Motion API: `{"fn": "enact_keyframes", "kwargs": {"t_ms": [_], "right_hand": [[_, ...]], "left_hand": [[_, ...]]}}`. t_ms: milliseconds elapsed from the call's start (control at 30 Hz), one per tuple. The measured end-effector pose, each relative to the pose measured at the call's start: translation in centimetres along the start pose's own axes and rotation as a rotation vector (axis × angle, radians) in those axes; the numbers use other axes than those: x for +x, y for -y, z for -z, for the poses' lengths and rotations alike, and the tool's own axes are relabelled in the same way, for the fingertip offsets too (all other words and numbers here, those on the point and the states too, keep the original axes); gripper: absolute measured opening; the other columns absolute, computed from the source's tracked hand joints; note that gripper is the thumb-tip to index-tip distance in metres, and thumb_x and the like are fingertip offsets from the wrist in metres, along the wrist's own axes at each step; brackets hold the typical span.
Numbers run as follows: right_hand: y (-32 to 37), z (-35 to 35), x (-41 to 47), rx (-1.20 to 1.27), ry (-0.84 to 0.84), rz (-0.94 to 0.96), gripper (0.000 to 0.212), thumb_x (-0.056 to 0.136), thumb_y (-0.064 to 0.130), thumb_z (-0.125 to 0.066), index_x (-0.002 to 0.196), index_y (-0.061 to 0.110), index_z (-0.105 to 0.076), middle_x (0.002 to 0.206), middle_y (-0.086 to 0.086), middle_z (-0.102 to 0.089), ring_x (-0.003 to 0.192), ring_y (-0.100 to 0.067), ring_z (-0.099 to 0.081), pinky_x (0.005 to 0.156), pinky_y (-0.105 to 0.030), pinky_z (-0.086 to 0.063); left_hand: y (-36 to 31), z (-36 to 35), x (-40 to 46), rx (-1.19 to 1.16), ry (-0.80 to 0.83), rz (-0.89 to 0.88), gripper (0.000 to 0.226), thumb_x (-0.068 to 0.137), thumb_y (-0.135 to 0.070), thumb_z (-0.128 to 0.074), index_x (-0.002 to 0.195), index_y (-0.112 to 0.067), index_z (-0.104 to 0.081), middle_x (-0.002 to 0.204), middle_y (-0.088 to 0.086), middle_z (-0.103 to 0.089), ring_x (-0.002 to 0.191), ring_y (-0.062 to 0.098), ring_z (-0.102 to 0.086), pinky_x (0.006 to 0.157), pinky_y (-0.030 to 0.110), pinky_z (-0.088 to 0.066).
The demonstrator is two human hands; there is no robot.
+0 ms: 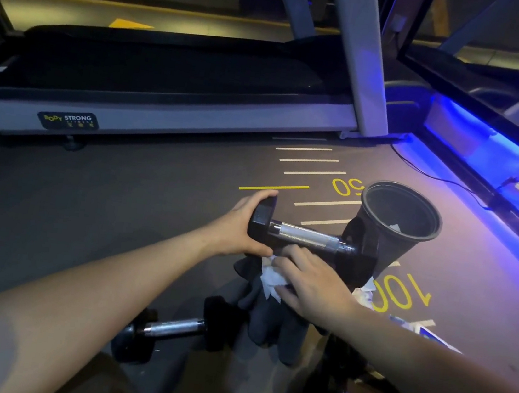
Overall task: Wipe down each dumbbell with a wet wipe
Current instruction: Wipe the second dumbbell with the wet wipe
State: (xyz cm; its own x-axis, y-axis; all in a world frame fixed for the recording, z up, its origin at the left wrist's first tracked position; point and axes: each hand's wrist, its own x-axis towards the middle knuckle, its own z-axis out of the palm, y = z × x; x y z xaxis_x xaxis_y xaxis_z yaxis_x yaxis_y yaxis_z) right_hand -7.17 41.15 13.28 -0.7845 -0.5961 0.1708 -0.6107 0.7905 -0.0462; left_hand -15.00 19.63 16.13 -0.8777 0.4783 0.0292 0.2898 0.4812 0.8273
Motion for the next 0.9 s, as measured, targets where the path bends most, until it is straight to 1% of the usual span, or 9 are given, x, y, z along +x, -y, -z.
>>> {"fn": "enact_keyframes", "kwargs": {"t_ms": [100, 167, 267, 333, 400, 467, 567, 733, 900], "right_hand": [[-0.5, -0.6, -0.4, 0.188, 0.060, -0.169, 0.046, 0.084, 0.042, -0.063, 0.123, 0.024, -0.048, 0.118, 0.004, -0.041, 0.109, -0.021, -0.050, 0.079, -0.037, -0.051], [-0.6, -0.6, -0.2, 0.235, 0.052, -0.212, 0.047, 0.082, 0.043, -0.063, 0.123, 0.026, -0.048, 0.117, 0.006, -0.041, 0.114, -0.019, -0.048, 0.083, -0.035, -0.050], [0.0, -0.9, 0.2, 0.203, 0.061, -0.189, 0.049, 0.082, 0.045, -0.062, 0.127, 0.031, -0.046, 0.115, 0.007, -0.042, 0.112, -0.016, -0.045, 0.084, -0.033, -0.049], [0.3, -1.1, 0.4, 0.171, 0.066, -0.188, 0.050, 0.083, 0.044, -0.062, 0.128, 0.033, -0.044, 0.113, 0.006, -0.042, 0.109, -0.016, -0.043, 0.081, -0.033, -0.050], [0.6, -1.2, 0.5, 0.153, 0.062, -0.204, 0.047, 0.082, 0.041, -0.064, 0.126, 0.031, -0.048, 0.110, 0.004, -0.043, 0.106, -0.018, -0.045, 0.076, -0.035, -0.051], [0.9, -1.0, 0.6, 0.150, 0.053, -0.216, 0.043, 0.081, 0.033, -0.066, 0.122, 0.025, -0.054, 0.107, 0.003, -0.045, 0.104, -0.021, -0.047, 0.071, -0.034, -0.049], [1.4, -0.4, 0.6, 0.183, 0.014, -0.203, 0.038, 0.078, 0.024, -0.067, 0.115, 0.021, -0.060, 0.106, 0.003, -0.048, 0.103, -0.021, -0.050, 0.073, -0.032, -0.048], [0.9, 1.6, 1.0, 0.290, -0.160, -0.231, 0.032, 0.074, 0.021, -0.062, 0.105, 0.022, -0.060, 0.102, 0.005, -0.049, 0.100, -0.020, -0.053, 0.074, -0.039, -0.050], [-0.3, 4.2, 1.7, 0.309, -0.333, -0.349, 0.032, 0.074, 0.013, -0.070, 0.104, 0.019, -0.062, 0.096, 0.010, -0.041, 0.096, -0.015, -0.048, 0.071, -0.028, -0.038]], "left_hand": [[0.1, 0.0, 0.0, 0.007, 0.003, -0.002, 0.109, 0.065, -0.018, -0.090, 0.149, -0.047, -0.026, 0.151, -0.005, -0.031, 0.136, 0.012, -0.038, 0.097, 0.012, -0.041], [0.3, 0.0, 0.0, 0.012, 0.006, -0.007, 0.109, 0.065, -0.019, -0.090, 0.149, -0.046, -0.025, 0.151, -0.005, -0.031, 0.137, 0.012, -0.037, 0.093, 0.006, -0.038], [0.2, 0.1, -0.1, 0.015, 0.008, -0.006, 0.110, 0.065, -0.020, -0.092, 0.150, -0.044, -0.025, 0.152, -0.004, -0.031, 0.137, 0.011, -0.037, 0.103, 0.015, -0.037], [0.1, 0.1, -0.1, 0.024, 0.011, -0.009, 0.111, 0.064, -0.022, -0.092, 0.150, -0.043, -0.025, 0.152, -0.004, -0.031, 0.138, 0.012, -0.036, 0.111, 0.024, -0.035], [0.1, 0.1, -0.2, 0.028, 0.015, -0.010, 0.112, 0.063, -0.024, -0.093, 0.150, -0.044, -0.025, 0.152, -0.005, -0.031, 0.139, 0.012, -0.036, 0.113, 0.027, -0.035], [0.1, 0.2, -0.2, 0.024, 0.018, -0.005, 0.112, 0.063, -0.023, -0.092, 0.150, -0.045, -0.025, 0.152, -0.005, -0.031, 0.138, 0.012, -0.036, 0.109, 0.023, -0.037], [-0.1, 0.3, -0.3, 0.028, 0.017, -0.002, 0.111, 0.065, -0.020, -0.092, 0.151, -0.043, -0.025, 0.151, -0.006, -0.032, 0.137, 0.011, -0.037, 0.106, 0.020, -0.037], [-0.2, 0.2, -0.3, 0.039, 0.016, 0.005, 0.111, 0.066, -0.018, -0.091, 0.151, -0.042, -0.024, 0.151, -0.006, -0.031, 0.135, 0.010, -0.038, 0.100, 0.016, -0.037], [-0.1, 0.4, -0.3, 0.056, 0.039, 0.011, 0.112, 0.066, -0.021, -0.092, 0.151, -0.043, -0.022, 0.154, -0.004, -0.030, 0.136, 0.012, -0.037, 0.100, 0.016, -0.036]]}}
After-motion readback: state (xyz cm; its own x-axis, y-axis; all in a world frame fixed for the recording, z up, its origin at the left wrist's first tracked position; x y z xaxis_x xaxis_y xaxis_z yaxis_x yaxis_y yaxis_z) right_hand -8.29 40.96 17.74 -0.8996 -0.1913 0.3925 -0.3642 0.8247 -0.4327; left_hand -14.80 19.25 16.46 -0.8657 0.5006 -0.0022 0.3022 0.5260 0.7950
